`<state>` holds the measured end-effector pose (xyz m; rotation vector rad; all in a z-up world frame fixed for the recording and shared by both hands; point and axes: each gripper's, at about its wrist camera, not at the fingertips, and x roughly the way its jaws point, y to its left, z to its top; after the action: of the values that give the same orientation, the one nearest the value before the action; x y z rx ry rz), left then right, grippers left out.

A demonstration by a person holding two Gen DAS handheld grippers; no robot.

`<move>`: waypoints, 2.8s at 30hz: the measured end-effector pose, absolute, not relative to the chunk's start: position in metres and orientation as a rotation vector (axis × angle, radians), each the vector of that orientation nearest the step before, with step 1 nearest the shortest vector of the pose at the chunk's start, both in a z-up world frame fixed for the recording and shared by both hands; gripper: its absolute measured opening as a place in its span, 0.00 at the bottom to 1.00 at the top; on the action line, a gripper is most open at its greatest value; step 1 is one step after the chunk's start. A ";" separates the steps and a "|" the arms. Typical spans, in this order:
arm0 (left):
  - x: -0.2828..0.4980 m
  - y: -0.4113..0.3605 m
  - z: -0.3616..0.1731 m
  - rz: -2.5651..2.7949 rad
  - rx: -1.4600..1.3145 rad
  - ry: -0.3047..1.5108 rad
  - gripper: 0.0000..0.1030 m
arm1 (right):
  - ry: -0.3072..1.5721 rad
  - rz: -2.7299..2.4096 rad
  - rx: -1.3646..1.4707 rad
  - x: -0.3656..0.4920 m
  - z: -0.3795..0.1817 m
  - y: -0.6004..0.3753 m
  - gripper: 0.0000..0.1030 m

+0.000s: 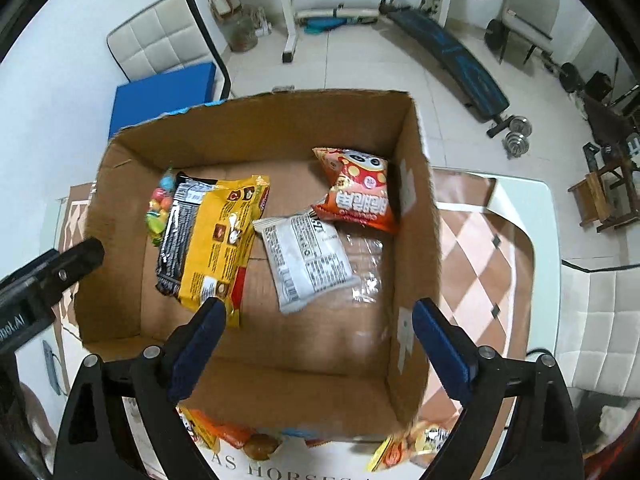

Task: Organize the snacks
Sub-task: 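Lower both packets into the box and open both tools, then grasp the Franzzi cookie pack with left tool while right tool grasps yellow panda packet, then carry both held packets over the cardboard box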

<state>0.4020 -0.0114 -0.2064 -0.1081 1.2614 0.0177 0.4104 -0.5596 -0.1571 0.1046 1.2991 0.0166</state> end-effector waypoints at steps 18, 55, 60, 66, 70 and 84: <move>0.260 0.047 -0.185 0.057 0.025 1.184 0.84 | 1.318 0.033 0.370 0.265 -0.160 -0.522 0.94; 0.288 0.069 -0.381 -0.328 0.147 1.658 0.73 | 1.781 0.120 0.497 0.225 -0.338 -0.445 0.65; 0.271 0.096 -0.382 -0.220 -0.012 1.700 0.55 | 1.752 0.098 0.514 0.232 -0.333 -0.449 0.77; 0.234 0.116 -0.386 -0.118 -0.063 1.721 0.55 | 1.719 0.037 0.546 0.227 -0.335 -0.457 0.77; 0.224 0.121 -0.386 -0.089 -0.077 1.714 0.56 | 1.713 0.011 0.507 0.230 -0.339 -0.444 0.71; 0.197 0.096 -0.330 -0.080 -0.073 1.651 0.55 | 1.656 0.124 0.448 0.218 -0.305 -0.430 0.48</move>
<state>0.1969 0.0956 -0.3303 -0.0729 1.6512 -0.0800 0.2177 -0.4299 -0.3050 0.4477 1.6564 0.1235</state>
